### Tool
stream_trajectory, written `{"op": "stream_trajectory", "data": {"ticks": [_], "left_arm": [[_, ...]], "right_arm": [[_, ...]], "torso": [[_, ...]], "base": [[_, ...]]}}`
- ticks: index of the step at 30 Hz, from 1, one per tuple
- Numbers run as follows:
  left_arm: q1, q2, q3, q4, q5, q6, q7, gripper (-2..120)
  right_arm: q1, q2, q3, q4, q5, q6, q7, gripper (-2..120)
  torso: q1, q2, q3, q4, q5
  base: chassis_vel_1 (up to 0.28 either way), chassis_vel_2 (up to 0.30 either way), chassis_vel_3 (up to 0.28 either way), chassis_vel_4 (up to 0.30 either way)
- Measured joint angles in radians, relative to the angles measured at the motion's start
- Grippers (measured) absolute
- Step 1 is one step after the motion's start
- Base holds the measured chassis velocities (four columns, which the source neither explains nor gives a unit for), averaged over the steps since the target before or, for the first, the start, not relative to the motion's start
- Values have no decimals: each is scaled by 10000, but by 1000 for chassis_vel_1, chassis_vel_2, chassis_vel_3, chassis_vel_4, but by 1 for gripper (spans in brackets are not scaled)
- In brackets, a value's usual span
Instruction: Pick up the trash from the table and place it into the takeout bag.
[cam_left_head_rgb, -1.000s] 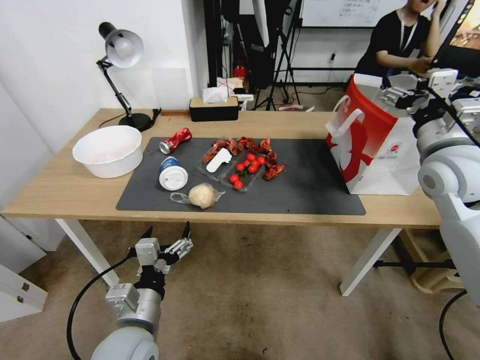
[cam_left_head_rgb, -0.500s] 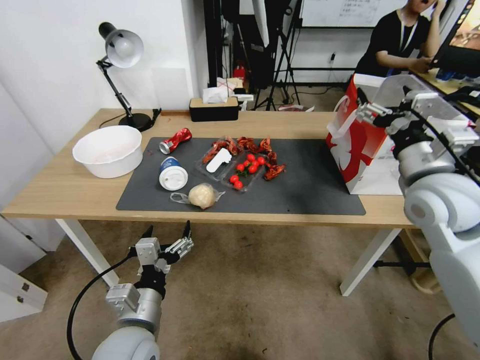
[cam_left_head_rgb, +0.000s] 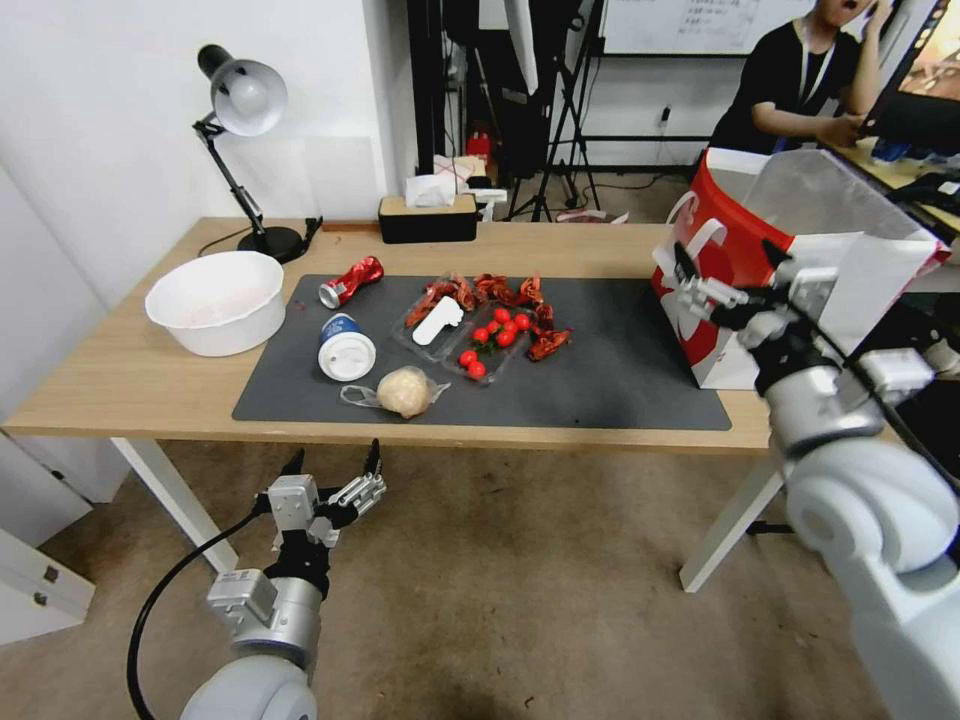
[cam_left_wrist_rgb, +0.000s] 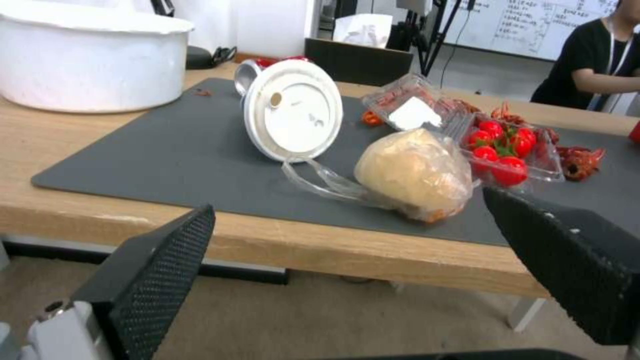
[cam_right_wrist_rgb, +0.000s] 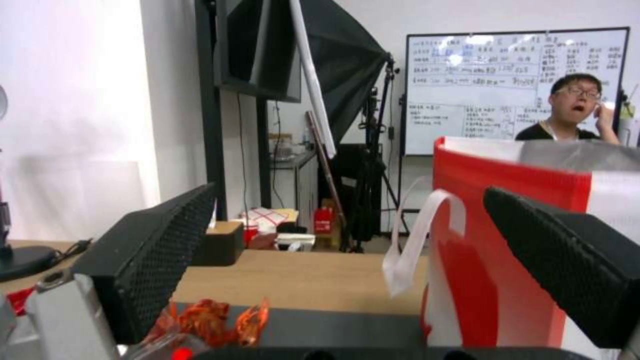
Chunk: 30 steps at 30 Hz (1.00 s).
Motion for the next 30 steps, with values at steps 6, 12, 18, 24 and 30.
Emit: {"op": "stream_trajectory", "data": {"ticks": [6, 12, 18, 24, 30], "left_arm": [[28, 2, 11, -3, 17, -68, 18, 100], [44, 10, 11, 17, 35, -162, 58, 100], [32, -4, 10, 64, 43, -197, 87, 100], [-23, -6, 13, 73, 38, -212, 93, 100], [-56, -2, 25, 84, 26, -219, 97, 100]], "right_arm": [[-954, 877, -338, 83, -1122, 1393, 24, 100], [-2088, 1398, -439, -223, -1917, 3242, 28, 100], [-2765, 1615, -427, -495, -2424, 4624, 28, 100], [-3484, 1923, -556, -790, -2707, 5426, 57, 100], [-3918, 2093, -764, -1022, -3050, 5869, 50, 100]], "torso": [[1, 0, 0, 1, 0], [0, 0, 0, 1, 0], [-1, 0, 0, 1, -2], [0, 0, 1, 0, 0], [0, 0, 1, 1, -1]], "base": [[0, 0, 0, 0], [0, 0, 0, 0], [0, 0, 0, 0], [0, 0, 0, 0], [0, 0, 0, 0]]}}
